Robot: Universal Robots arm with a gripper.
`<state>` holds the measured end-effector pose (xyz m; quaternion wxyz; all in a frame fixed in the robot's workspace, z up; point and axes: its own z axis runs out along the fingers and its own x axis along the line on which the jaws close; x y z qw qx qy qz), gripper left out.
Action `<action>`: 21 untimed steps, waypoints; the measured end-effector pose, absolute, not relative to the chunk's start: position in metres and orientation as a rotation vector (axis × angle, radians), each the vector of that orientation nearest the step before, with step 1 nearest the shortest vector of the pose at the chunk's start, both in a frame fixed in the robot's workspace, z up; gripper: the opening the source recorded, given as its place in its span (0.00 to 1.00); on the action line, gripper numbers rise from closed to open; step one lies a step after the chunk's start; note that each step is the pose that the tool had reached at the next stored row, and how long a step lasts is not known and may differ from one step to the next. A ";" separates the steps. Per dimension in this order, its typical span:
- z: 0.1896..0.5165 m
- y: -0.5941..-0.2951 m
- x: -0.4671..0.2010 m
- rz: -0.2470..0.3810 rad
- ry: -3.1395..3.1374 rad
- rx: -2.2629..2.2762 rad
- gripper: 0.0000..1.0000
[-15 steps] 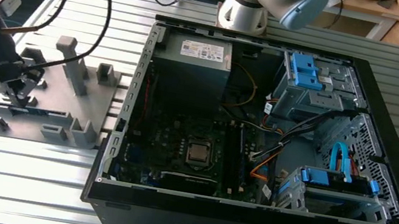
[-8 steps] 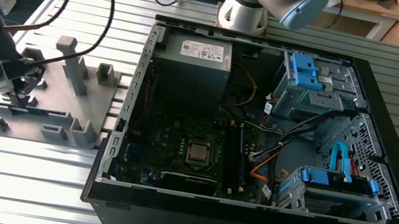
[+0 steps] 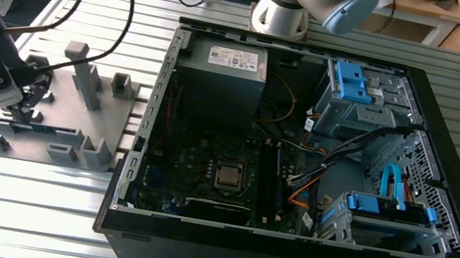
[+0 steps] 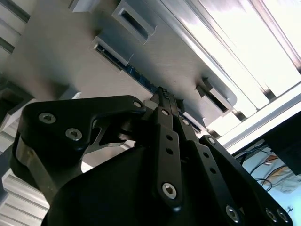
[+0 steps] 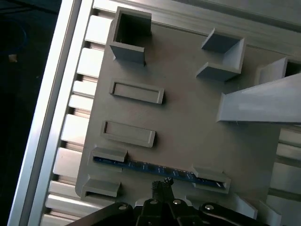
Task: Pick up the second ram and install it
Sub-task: 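Pick up the second ram and move it above second insertion slot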
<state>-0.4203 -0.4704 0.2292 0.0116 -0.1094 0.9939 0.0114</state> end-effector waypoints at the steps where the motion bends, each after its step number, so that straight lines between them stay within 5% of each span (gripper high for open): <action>1: 0.229 -0.470 -0.420 0.036 3.098 -0.353 0.10; 21: 0.229 -0.470 -0.420 0.039 3.062 -0.601 0.10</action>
